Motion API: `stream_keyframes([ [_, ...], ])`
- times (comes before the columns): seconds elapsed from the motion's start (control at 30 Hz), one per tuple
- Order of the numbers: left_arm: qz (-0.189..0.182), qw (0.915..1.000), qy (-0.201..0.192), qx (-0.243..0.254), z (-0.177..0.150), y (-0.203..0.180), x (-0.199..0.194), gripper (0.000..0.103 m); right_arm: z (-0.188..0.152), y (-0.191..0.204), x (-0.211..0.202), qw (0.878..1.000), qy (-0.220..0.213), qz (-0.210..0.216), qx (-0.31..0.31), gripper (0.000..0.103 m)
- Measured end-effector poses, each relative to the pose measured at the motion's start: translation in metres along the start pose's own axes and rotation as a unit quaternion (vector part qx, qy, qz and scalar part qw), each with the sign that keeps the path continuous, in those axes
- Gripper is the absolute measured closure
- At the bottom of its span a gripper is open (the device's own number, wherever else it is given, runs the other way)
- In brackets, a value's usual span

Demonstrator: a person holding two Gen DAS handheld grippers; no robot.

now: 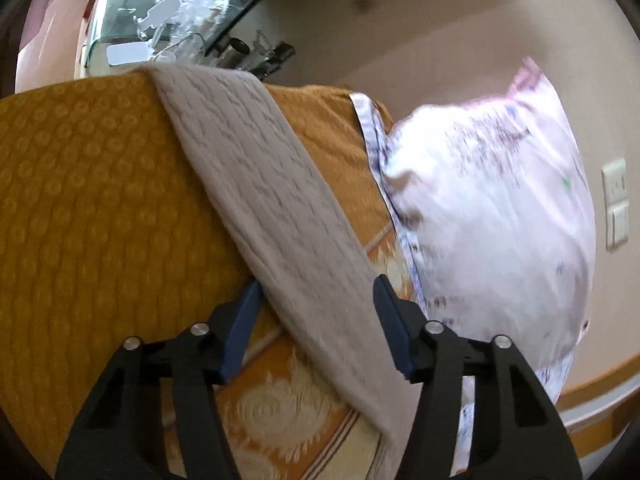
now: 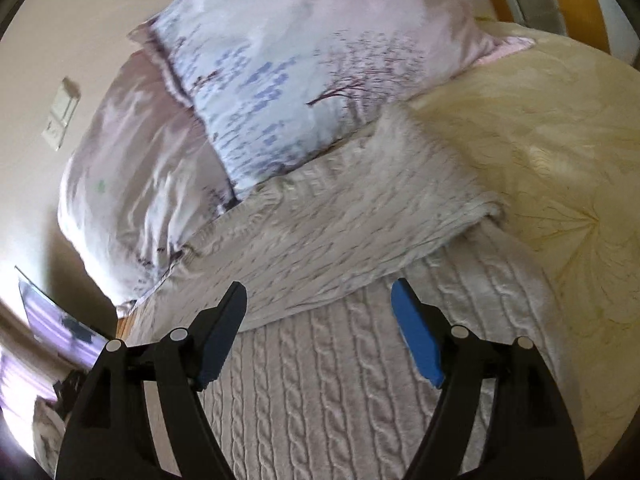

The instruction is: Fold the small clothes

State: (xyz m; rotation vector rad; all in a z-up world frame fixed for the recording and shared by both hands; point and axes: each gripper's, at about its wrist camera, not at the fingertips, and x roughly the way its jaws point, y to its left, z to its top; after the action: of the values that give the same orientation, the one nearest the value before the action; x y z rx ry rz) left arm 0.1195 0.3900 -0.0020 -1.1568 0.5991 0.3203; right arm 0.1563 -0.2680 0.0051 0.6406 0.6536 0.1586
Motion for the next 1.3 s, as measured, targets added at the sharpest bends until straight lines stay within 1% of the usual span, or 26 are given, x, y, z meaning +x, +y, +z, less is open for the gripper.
stream_keyframes([
  [0.03, 0.003, 1.0, -0.001, -0.003, 0.004, 0.002, 0.002, 0.057, 0.001, 0.001, 0.0, 1.0, 0.0, 0.002, -0.002, 0.027],
  [0.07, 0.005, 1.0, 0.001, -0.007, 0.008, 0.003, 0.005, 0.066, 0.0, 0.003, 0.0, 1.0, 0.001, 0.007, -0.004, 0.027],
  [0.1, 0.006, 0.9999, 0.005, -0.009, 0.01, 0.004, 0.008, 0.08, 0.001, 0.003, 0.0, 1.0, 0.001, 0.008, -0.005, 0.027],
  [0.17, 0.005, 0.9999, 0.012, -0.011, 0.012, 0.004, 0.013, 0.096, 0.001, 0.004, -0.002, 1.0, 0.001, 0.012, -0.01, 0.027],
  [0.2, 0.003, 0.9999, 0.011, -0.007, 0.011, 0.0, 0.012, 0.096, 0.001, 0.005, -0.004, 1.0, -0.001, 0.013, -0.013, 0.027],
  [0.27, -0.013, 0.9998, 0.001, 0.016, 0.005, -0.016, 0.004, 0.097, 0.002, 0.006, -0.007, 1.0, -0.003, 0.015, -0.017, 0.027],
  [0.37, -0.056, 0.9978, -0.002, 0.037, -0.006, -0.047, -0.006, 0.097, 0.003, 0.008, -0.011, 0.999, -0.008, 0.022, -0.023, 0.027],
  [0.47, -0.102, 0.9914, 0.012, 0.082, -0.032, -0.092, -0.015, 0.097, 0.004, 0.011, -0.014, 0.999, -0.01, 0.031, -0.029, 0.026],
  [0.6, -0.16, 0.9735, 0.051, 0.156, -0.091, -0.158, -0.014, 0.097, 0.004, 0.013, -0.018, 0.999, -0.011, 0.036, -0.035, 0.026],
  [0.63, -0.176, 0.9658, 0.069, 0.178, -0.114, -0.177, -0.008, 0.097, 0.004, 0.013, -0.018, 0.999, -0.011, 0.036, -0.035, 0.026],
  [0.7, -0.19, 0.9543, 0.094, 0.211, -0.148, -0.2, 0.003, 0.097, 0.003, 0.011, -0.02, 0.999, -0.011, 0.035, -0.036, 0.026],
  [0.73, -0.193, 0.9458, 0.114, 0.236, -0.175, -0.212, 0.014, 0.097, 0.003, 0.01, -0.021, 0.999, -0.012, 0.033, -0.036, 0.026],
  [0.77, -0.191, 0.9395, 0.131, 0.252, -0.195, -0.219, 0.023, 0.097, 0.003, 0.009, -0.021, 0.999, -0.012, 0.032, -0.036, 0.026],
  [0.8, -0.187, 0.9305, 0.157, 0.273, -0.224, -0.225, 0.036, 0.097, 0.003, 0.008, -0.021, 0.999, -0.009, 0.029, -0.038, 0.026],
  [0.87, -0.171, 0.9182, 0.193, 0.301, -0.26, -0.228, 0.055, 0.095, 0.003, 0.007, -0.021, 0.999, -0.002, 0.025, -0.041, 0.026],
  [0.93, -0.146, 0.9042, 0.231, 0.329, -0.293, -0.223, 0.071, 0.087, 0.004, 0.011, -0.021, 0.998, 0.007, 0.023, -0.054, 0.026],
  [1.0, -0.14, 0.8965, 0.255, 0.335, -0.303, -0.213, 0.075, 0.071, 0.005, 0.02, -0.02, 0.996, 0.012, 0.019, -0.08, 0.026],
  [1.03, -0.144, 0.8949, 0.258, 0.335, -0.3, -0.21, 0.073, 0.066, 0.006, 0.028, -0.02, 0.994, 0.014, 0.019, -0.105, 0.026],
  [1.07, -0.15, 0.8944, 0.259, 0.333, -0.295, -0.205, 0.068, 0.059, 0.007, 0.035, -0.018, 0.992, 0.016, 0.02, -0.124, 0.026],
  [1.1, -0.155, 0.8962, 0.254, 0.329, -0.285, -0.201, 0.064, 0.052, 0.008, 0.044, -0.016, 0.989, 0.02, 0.023, -0.145, 0.026],
  [1.17, -0.153, 0.9067, 0.228, 0.32, -0.254, -0.184, 0.052, 0.05, 0.009, 0.07, -0.009, 0.978, 0.03, 0.04, -0.2, 0.026],
  [1.2, -0.148, 0.9133, 0.214, 0.313, -0.237, -0.174, 0.046, 0.05, 0.007, 0.083, -0.005, 0.972, 0.033, 0.047, -0.229, 0.026],
  [1.27, -0.127, 0.9242, 0.196, 0.302, -0.214, -0.162, 0.042, 0.05, -0.001, 0.117, 0.007, 0.952, 0.039, 0.069, -0.294, 0.029],
  [1.3, -0.118, 0.927, 0.192, 0.3, -0.208, -0.161, 0.045, 0.051, -0.006, 0.134, 0.013, 0.942, 0.043, 0.082, -0.322, 0.032],
])
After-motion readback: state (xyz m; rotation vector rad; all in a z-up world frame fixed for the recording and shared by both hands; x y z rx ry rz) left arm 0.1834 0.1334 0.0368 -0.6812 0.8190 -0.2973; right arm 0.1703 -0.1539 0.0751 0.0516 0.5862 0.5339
